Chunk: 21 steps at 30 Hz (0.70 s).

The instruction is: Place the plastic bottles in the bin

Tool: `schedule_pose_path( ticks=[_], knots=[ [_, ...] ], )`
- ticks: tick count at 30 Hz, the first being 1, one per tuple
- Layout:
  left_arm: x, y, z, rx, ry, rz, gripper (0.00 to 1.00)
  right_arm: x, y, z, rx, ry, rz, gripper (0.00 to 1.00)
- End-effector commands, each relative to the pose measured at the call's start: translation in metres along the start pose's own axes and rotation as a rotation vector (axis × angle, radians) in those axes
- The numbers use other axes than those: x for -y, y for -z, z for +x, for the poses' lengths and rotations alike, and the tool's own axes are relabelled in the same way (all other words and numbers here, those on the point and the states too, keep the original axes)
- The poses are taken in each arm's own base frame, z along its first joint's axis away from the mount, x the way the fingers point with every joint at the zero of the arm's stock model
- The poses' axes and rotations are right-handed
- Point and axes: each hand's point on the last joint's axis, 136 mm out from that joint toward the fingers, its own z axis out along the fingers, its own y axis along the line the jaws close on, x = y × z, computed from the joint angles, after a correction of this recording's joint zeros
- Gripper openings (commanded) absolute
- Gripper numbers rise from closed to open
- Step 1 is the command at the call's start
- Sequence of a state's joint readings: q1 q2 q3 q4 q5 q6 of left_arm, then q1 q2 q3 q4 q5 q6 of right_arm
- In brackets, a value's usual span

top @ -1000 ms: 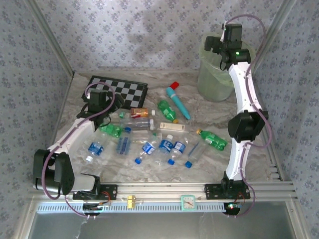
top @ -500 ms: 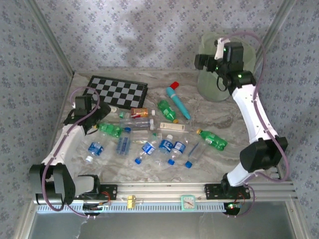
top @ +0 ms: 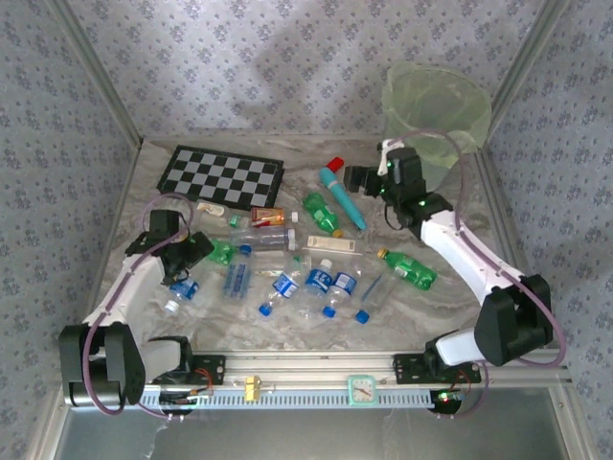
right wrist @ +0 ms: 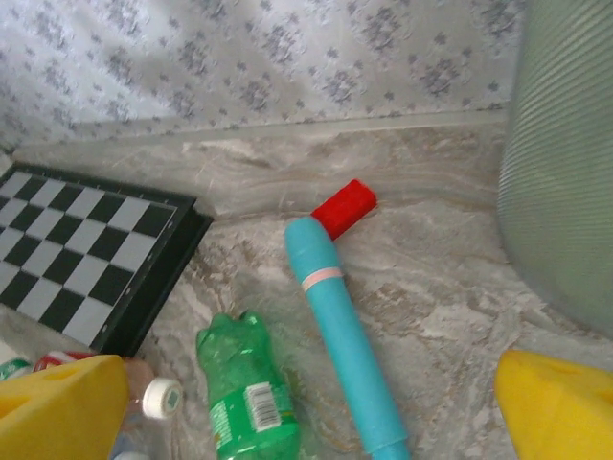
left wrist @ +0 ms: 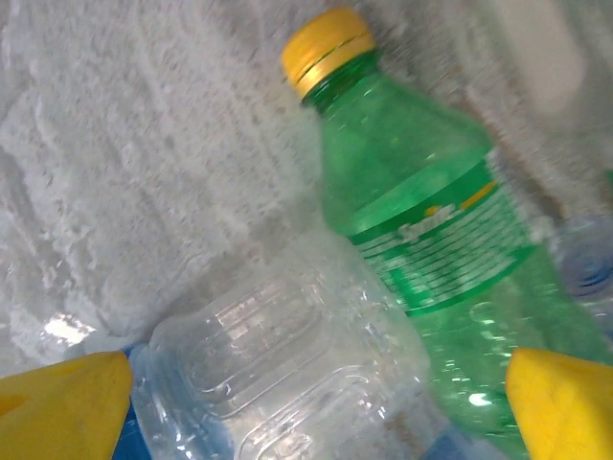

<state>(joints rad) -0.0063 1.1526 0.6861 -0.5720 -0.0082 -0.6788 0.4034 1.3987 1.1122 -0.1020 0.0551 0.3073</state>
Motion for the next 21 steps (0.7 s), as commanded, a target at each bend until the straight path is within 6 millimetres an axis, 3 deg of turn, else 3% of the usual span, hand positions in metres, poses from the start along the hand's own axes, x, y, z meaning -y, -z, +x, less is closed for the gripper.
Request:
schedule_pose_path(
  ticks=[1, 9, 15, 16, 21],
  knots=[
    [-0.012, -0.001, 0.009, -0.017, 0.020, -0.033, 1.00, -0.016, 0.003, -0.011, 0.089, 0.022, 0.016, 1.00],
    [-0.023, -0.009, 0.033, -0.088, 0.030, -0.056, 1.00, -0.053, -0.026, 0.052, -0.056, 0.105, 0.009, 1.00],
    [-0.022, -0.007, 0.052, -0.133, -0.024, -0.078, 1.00, -0.062, -0.042, 0.086, -0.219, 0.117, 0.025, 1.00],
    [-0.020, -0.005, 0.053, -0.129, -0.033, -0.072, 1.00, -0.068, -0.042, 0.075, -0.209, 0.110, 0.019, 1.00],
    [-0.021, 0.006, 0.058, -0.100, -0.085, -0.071, 1.00, -0.073, -0.046, 0.079, -0.259, 0.120, 0.020, 1.00]
  ],
)
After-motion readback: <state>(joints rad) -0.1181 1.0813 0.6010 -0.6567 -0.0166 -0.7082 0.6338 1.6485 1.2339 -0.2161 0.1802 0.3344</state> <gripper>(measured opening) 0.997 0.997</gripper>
